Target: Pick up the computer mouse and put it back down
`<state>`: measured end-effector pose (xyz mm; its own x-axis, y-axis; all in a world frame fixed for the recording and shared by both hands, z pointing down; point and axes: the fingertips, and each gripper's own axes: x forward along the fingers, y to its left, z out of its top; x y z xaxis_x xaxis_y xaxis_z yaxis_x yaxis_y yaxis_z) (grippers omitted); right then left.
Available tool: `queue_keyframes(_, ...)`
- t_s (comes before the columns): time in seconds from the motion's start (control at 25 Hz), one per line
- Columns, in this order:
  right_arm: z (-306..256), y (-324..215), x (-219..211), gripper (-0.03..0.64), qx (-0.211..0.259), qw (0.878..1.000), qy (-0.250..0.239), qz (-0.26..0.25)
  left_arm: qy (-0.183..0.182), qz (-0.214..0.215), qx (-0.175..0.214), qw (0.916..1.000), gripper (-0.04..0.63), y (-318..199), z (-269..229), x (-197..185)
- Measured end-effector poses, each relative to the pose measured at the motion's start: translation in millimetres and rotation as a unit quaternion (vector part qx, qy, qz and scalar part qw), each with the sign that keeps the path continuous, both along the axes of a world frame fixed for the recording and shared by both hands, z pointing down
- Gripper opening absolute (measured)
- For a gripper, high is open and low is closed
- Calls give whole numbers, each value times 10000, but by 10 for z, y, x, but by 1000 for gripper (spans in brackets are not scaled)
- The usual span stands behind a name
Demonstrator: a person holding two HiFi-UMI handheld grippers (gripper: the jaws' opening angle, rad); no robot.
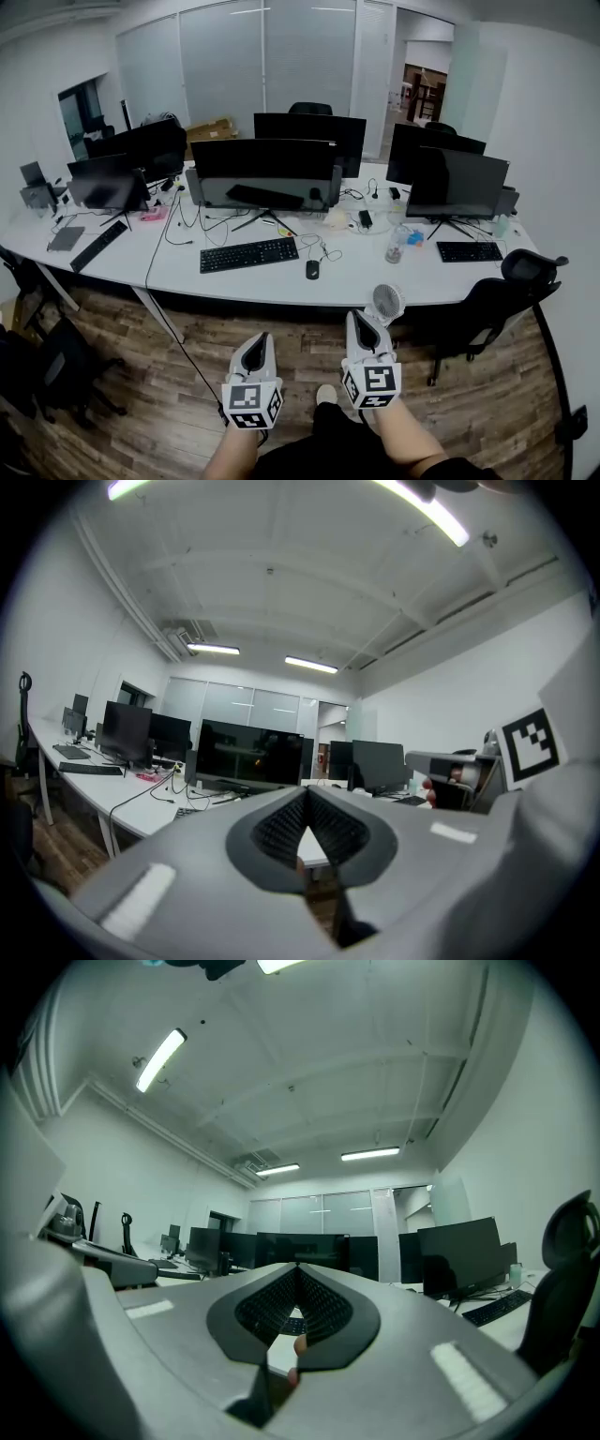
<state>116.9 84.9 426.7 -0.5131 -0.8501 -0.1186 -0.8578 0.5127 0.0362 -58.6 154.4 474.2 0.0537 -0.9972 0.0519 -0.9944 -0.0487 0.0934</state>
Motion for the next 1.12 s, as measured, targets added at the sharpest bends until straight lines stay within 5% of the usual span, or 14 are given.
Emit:
queue_keyframes(0.52, 64, -652, -396, -3, 32, 9999, -165, -35, -307, -165, -15, 9994, 49, -513, 39, -409)
queue_keyframes(1.12, 186, -2845, -882, -3, -197, 9992, -307, -138, -466, -114, -26, 9988, 49, -2728, -71, -748)
